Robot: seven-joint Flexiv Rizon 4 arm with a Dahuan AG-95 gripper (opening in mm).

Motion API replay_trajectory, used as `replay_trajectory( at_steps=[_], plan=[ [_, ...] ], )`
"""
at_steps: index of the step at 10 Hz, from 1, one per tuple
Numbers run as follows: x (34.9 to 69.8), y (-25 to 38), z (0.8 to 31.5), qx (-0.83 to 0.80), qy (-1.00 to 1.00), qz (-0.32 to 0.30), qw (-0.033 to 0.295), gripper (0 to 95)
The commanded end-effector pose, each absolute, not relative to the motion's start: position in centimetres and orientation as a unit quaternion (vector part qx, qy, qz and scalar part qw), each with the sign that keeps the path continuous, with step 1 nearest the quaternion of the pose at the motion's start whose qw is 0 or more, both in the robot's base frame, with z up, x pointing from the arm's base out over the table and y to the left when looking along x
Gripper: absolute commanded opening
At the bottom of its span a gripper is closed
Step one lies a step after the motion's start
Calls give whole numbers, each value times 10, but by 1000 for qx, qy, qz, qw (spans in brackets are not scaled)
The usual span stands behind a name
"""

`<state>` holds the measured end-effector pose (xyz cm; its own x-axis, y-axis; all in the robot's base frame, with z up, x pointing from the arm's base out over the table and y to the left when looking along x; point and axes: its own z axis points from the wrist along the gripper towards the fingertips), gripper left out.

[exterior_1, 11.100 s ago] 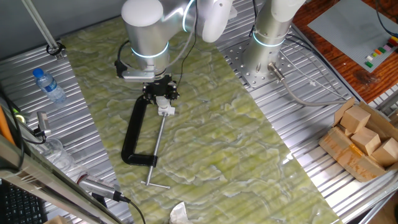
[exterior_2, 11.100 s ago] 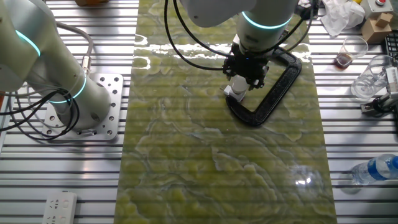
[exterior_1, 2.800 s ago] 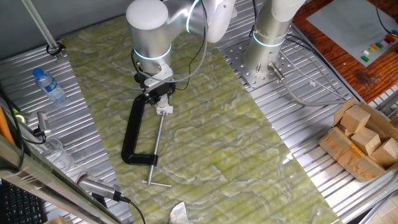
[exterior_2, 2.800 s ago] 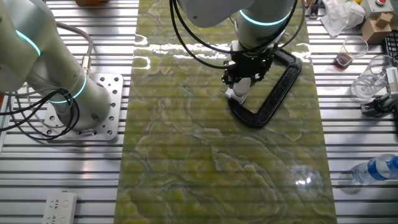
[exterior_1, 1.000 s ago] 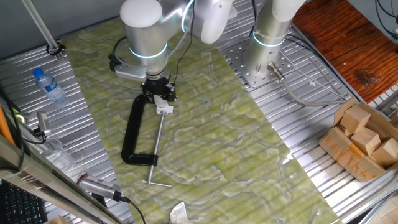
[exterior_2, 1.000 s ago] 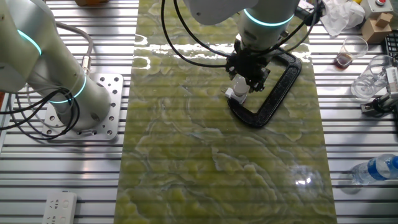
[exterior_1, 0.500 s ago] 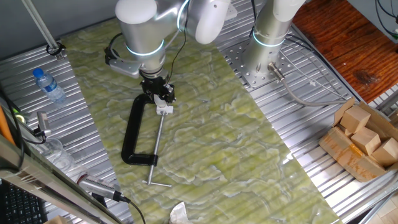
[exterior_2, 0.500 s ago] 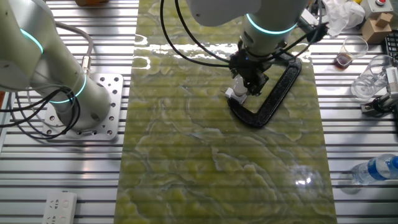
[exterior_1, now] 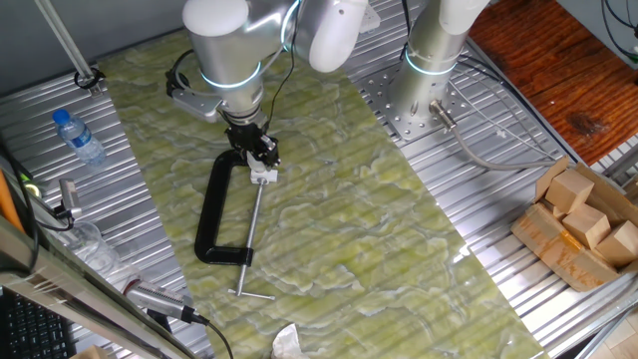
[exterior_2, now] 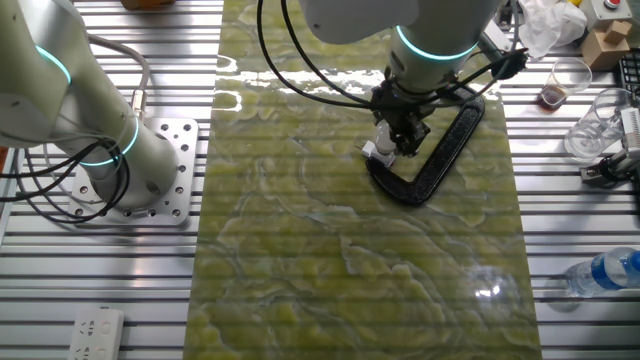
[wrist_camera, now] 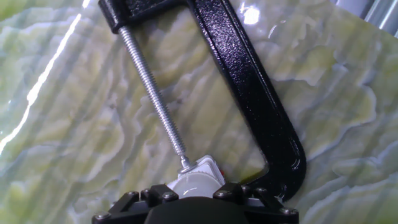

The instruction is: Take out the light bulb by rotating it

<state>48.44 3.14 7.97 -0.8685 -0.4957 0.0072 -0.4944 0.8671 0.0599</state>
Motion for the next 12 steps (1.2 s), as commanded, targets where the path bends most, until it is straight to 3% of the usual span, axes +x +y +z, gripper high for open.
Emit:
replay_trajectory(
  at_steps=[1,12],
  plan=[
    [485,31,80,249,-968,-27,9,570],
    [488,28,80,232,-972,-22,3,570]
  ],
)
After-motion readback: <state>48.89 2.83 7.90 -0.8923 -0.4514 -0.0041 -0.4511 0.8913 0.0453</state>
